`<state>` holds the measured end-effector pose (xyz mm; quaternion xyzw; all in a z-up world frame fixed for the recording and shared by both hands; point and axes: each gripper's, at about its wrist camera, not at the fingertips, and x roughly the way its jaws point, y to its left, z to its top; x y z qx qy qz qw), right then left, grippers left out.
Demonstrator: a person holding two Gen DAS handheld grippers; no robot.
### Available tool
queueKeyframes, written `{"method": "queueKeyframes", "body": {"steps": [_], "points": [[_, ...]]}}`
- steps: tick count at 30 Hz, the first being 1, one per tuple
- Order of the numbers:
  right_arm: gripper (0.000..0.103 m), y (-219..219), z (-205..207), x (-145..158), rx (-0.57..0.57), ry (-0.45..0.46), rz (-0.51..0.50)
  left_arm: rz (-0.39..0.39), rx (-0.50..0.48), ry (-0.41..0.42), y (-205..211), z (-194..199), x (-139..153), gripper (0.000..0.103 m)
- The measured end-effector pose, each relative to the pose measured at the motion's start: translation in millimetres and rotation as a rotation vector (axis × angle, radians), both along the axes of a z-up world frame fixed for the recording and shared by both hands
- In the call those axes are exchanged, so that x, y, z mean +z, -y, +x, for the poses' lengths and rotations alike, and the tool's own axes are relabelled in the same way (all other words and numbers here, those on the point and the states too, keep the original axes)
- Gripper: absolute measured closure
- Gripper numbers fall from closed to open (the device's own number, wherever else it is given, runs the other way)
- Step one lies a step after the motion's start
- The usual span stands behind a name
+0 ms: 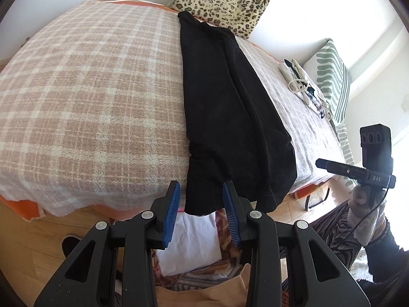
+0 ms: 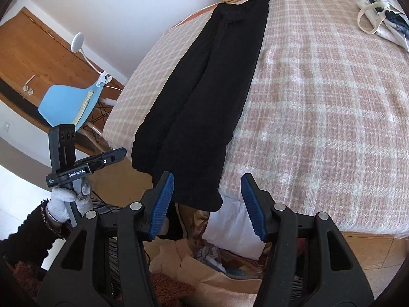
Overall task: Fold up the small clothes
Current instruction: 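Open both tools and move them to the hem end of the strip, then close both tools on the hem end of the black strip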
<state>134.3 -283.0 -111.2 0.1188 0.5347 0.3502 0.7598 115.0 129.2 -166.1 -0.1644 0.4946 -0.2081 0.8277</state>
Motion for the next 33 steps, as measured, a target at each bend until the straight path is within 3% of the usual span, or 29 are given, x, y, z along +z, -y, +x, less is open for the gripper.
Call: {"method": "queueKeyframes", "body": {"steps": [4, 13, 21, 25, 27, 30, 32, 33], "points": [[0.045, -6, -15, -17, 0.013, -0.044, -0.008, -0.022, 0.008, -0.013, -3, 0, -1, 0.07], [0.045, -17, -6, -52, 0.007, -0.076, -0.01, -0.057, -0.011, -0.049, 6, 10, -8, 0.07], [0.045, -28, -3, -60, 0.032, -0.079, 0.004, -0.069, -0.036, -0.067, 15, 14, -11, 0.07], [0.045, -30, -1, -60, 0.031, -0.084, 0.014, -0.061, -0.048, -0.05, 15, 12, -9, 0.076], [0.052, -32, 0, -60, 0.038, -0.091, 0.025, -0.058, -0.052, -0.03, 15, 10, -6, 0.09], [0.067, -42, 0, -60, 0.07, -0.096, 0.036, -0.063, -0.06, -0.01, 13, 7, -2, 0.09], [0.067, -45, -2, -59, 0.085, -0.092, 0.043, -0.051, -0.056, -0.011, 10, 6, -1, 0.086], [0.067, -45, -2, -58, 0.09, -0.09, 0.047, -0.053, -0.049, -0.023, 8, 7, -2, 0.076]]}}
